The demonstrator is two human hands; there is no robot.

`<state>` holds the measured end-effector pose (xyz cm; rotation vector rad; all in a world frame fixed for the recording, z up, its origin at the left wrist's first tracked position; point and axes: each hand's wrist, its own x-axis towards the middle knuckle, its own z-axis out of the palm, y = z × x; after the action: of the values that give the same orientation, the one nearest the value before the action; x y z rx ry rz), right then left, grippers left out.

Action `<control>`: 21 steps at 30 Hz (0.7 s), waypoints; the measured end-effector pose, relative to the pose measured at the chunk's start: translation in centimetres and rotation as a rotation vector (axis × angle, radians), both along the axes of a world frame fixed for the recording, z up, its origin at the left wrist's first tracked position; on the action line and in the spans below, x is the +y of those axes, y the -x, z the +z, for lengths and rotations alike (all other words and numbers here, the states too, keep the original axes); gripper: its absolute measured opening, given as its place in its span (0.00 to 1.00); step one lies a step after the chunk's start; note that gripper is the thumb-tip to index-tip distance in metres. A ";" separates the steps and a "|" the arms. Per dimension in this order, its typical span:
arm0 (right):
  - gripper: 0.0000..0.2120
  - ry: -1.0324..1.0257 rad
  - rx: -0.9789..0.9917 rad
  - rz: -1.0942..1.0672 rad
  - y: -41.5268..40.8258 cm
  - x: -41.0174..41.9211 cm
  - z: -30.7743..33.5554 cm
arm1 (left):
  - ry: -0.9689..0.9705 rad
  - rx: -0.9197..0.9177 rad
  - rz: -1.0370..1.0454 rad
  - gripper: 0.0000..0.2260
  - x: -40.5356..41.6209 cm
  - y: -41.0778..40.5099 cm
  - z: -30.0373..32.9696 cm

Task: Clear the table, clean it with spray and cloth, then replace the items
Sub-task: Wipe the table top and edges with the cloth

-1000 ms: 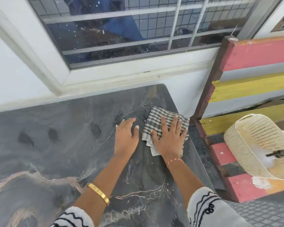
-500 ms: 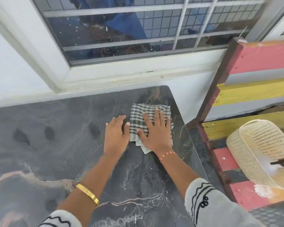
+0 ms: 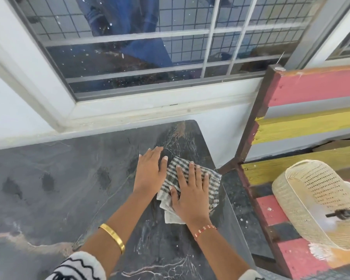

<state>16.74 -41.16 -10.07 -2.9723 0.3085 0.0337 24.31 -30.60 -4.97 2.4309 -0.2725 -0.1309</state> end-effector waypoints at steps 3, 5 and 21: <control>0.31 -0.037 -0.008 -0.097 -3.4 -0.7 -0.2 | -0.009 -0.009 0.009 0.19 -0.4 -1.7 -0.6; 0.34 -0.055 0.015 -0.131 -6.0 -1.3 -0.3 | -0.011 -0.014 0.006 0.19 -0.5 -2.8 -0.9; 0.32 0.027 0.019 -0.222 -18.2 -3.5 -0.6 | -0.015 0.003 0.008 0.22 3.8 -7.3 -1.6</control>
<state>34.97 -44.63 -10.69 -2.9465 0.6429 0.0319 31.65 -26.80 -6.57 2.4463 -0.2614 -0.1336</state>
